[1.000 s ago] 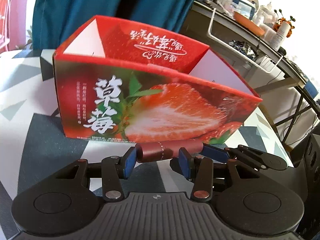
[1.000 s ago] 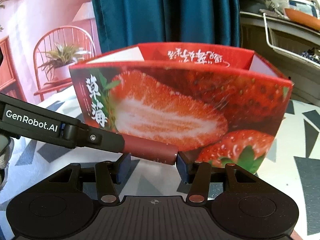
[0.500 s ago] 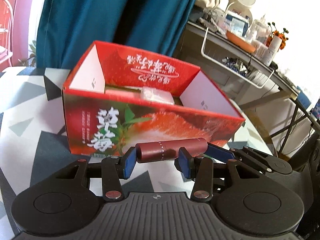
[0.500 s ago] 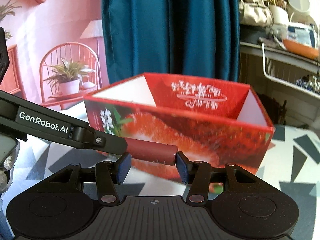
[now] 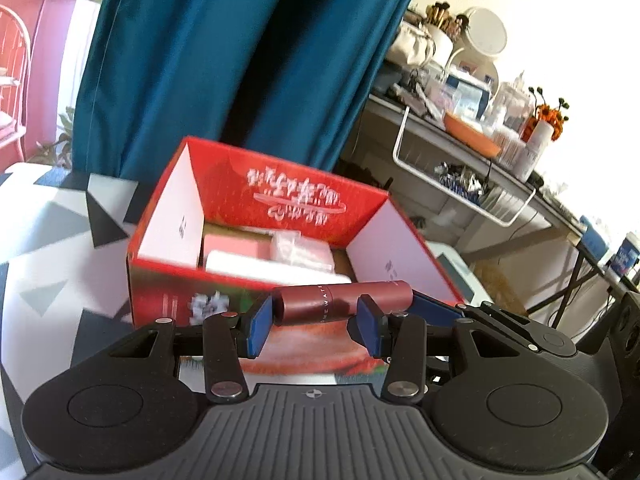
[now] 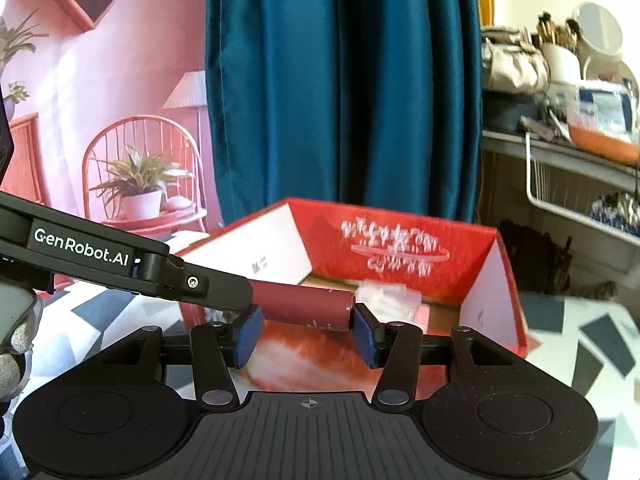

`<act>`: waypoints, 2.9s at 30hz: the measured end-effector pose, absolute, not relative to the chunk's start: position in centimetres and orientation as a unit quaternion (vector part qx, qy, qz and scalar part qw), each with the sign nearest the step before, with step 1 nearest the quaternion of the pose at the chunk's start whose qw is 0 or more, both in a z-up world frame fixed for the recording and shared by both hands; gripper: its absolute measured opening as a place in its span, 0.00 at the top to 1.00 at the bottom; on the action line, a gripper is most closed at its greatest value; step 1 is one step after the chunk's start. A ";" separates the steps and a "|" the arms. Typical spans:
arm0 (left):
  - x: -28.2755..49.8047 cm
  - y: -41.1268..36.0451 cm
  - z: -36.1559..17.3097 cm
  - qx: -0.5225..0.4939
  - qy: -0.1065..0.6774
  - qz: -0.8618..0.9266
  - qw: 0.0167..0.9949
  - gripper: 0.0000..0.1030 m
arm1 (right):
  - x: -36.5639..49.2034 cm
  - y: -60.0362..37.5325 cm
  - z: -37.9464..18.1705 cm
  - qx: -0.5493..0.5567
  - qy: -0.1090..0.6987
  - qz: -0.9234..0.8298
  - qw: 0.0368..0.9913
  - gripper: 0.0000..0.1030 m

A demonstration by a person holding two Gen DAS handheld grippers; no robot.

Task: Organize rigid objects

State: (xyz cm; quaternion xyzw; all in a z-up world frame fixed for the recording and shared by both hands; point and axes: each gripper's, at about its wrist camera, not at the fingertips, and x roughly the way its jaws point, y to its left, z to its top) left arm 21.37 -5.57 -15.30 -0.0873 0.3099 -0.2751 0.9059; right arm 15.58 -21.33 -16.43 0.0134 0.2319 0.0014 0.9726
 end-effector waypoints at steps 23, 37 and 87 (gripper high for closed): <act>33.5 -10.4 -18.6 -0.084 0.395 -0.285 0.869 0.49 | 27.1 -28.9 -19.3 0.089 0.355 -0.022 0.930 0.55; 32.4 -10.3 -17.3 -0.045 0.373 -0.270 0.886 0.36 | 26.6 -29.0 -19.1 0.114 0.370 -0.028 0.922 0.41; -0.9 0.2 1.6 0.025 0.148 -0.050 0.987 0.00 | -1.0 -13.5 2.0 0.021 0.186 -0.039 0.981 0.00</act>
